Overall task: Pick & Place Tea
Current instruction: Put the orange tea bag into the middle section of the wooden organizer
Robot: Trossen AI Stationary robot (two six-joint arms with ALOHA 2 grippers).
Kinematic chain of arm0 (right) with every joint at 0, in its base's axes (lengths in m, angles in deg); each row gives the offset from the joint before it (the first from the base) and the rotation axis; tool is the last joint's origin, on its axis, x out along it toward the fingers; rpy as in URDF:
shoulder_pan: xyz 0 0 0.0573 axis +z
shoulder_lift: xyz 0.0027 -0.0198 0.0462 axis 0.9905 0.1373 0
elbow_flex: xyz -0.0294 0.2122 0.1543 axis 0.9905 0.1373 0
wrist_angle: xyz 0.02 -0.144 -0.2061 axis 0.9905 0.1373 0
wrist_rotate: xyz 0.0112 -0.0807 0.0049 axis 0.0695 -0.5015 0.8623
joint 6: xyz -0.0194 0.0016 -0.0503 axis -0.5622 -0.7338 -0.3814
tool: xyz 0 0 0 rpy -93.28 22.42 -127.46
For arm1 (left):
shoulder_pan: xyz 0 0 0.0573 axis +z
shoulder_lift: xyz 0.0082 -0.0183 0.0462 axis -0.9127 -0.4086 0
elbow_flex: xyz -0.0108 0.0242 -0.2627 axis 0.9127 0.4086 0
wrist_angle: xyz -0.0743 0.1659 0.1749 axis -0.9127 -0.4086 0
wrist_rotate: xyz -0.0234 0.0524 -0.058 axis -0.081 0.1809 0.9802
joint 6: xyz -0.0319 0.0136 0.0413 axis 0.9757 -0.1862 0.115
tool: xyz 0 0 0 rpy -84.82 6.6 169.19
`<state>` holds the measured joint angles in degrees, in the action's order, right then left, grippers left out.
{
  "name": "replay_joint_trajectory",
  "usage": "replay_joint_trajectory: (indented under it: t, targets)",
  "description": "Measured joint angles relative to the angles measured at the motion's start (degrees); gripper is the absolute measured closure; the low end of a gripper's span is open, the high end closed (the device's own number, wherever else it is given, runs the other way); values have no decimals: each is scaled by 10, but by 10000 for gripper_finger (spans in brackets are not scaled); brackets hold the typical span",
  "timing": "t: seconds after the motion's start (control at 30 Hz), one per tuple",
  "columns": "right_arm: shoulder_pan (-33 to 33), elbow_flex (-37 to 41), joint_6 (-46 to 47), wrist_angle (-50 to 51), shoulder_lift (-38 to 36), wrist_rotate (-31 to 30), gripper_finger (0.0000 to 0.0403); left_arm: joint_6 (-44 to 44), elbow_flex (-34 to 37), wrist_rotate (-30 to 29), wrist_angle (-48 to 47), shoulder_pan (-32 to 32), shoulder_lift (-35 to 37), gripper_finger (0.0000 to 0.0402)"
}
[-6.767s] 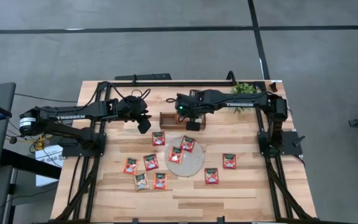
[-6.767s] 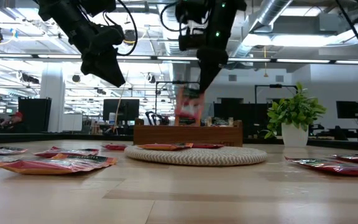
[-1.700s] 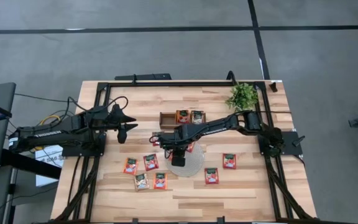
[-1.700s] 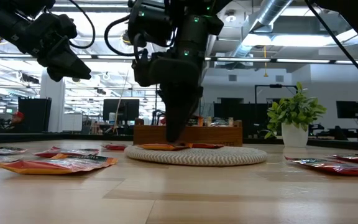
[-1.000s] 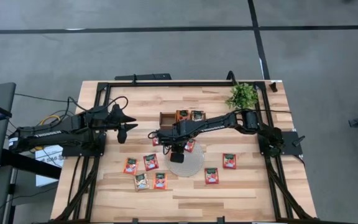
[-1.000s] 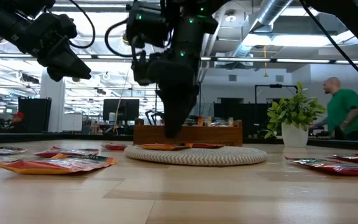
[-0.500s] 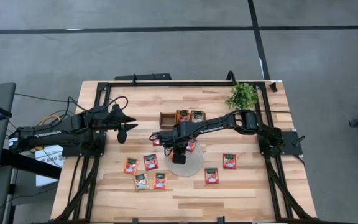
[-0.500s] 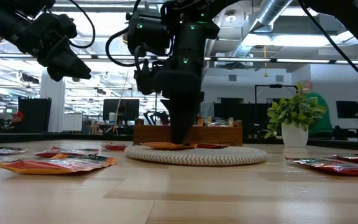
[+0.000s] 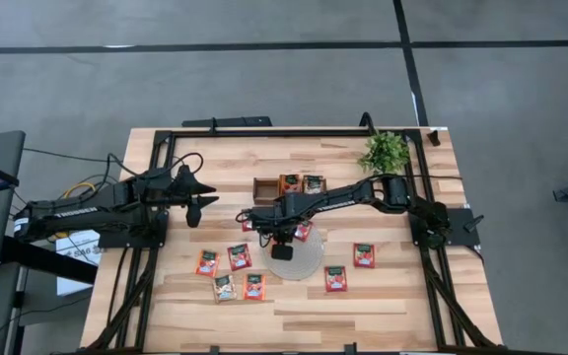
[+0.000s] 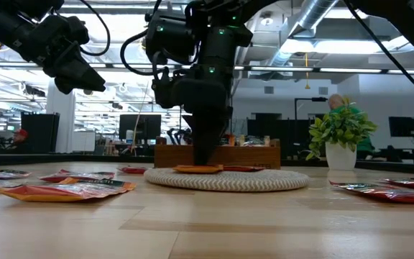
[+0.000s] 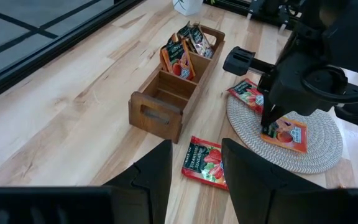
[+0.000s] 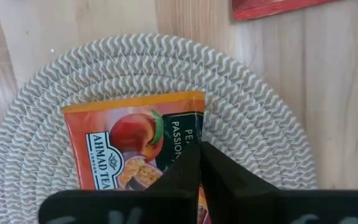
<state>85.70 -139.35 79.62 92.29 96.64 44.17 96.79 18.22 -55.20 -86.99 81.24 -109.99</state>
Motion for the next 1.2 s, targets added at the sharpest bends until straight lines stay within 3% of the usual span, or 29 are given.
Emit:
replay_joint_trajectory:
  t: [0.17,0.47,0.7,0.93,1.2]
  targets:
    - [-4,-17,19,22,0,6,401,0,0,0,0,0,0,271]
    - [-9,-159,16,161,0,20,402,1,0,0,0,0,0,271]
    - [-19,-281,-26,304,0,-43,403,1,0,0,0,0,0,271]
    - [-56,-279,-41,334,-16,-120,403,3,0,0,1,0,0,271]
    - [-97,-283,-80,307,-10,-140,403,5,0,0,3,0,0,271]
